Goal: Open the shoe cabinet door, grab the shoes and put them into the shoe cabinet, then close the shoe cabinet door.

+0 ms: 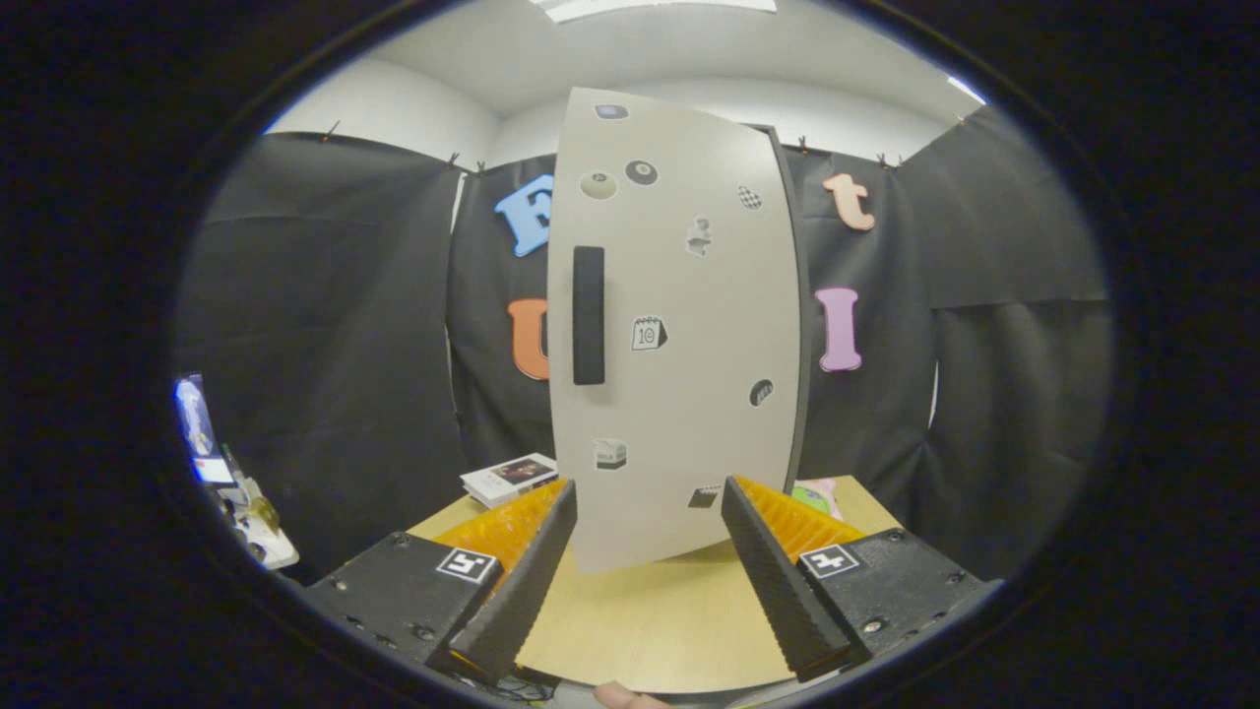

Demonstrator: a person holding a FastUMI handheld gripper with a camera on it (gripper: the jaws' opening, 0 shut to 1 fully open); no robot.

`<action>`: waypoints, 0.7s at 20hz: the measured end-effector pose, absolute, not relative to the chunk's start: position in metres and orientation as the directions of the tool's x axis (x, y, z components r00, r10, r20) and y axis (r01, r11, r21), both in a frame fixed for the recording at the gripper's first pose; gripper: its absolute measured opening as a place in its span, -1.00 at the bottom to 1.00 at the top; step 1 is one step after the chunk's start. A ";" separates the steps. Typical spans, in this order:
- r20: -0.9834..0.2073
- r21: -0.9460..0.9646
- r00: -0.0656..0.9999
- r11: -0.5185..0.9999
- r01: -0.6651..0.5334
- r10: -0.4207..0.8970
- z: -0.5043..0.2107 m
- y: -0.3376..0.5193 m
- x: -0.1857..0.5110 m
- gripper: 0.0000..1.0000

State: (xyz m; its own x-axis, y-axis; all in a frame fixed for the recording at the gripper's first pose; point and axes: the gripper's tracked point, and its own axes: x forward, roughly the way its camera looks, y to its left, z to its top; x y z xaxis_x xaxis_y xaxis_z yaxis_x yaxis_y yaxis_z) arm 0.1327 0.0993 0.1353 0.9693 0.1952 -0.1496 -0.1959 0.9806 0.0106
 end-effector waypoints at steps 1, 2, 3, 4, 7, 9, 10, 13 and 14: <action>-0.145 0.030 0.971 0.982 -0.189 0.191 0.133 0.094 0.126 0.95; -0.143 0.039 0.972 0.982 -0.183 0.187 0.131 0.090 0.121 0.96; -0.140 0.041 0.974 0.984 -0.174 0.178 0.129 0.084 0.116 0.97; -0.137 0.038 0.976 0.986 -0.165 0.169 0.128 0.078 0.110 0.97; -0.158 0.005 0.980 0.993 -0.121 0.120 0.121 0.060 0.096 0.98; -0.159 -0.006 0.981 0.994 -0.111 0.109 0.122 0.053 0.088 0.98; -0.152 -0.009 0.982 0.994 -0.111 0.109 0.125 0.051 0.084 0.98; -0.121 -0.014 0.989 0.996 -0.087 0.085 0.135 0.032 0.070 0.98; -0.107 -0.018 0.992 0.997 -0.069 0.066 0.139 0.024 0.067 0.98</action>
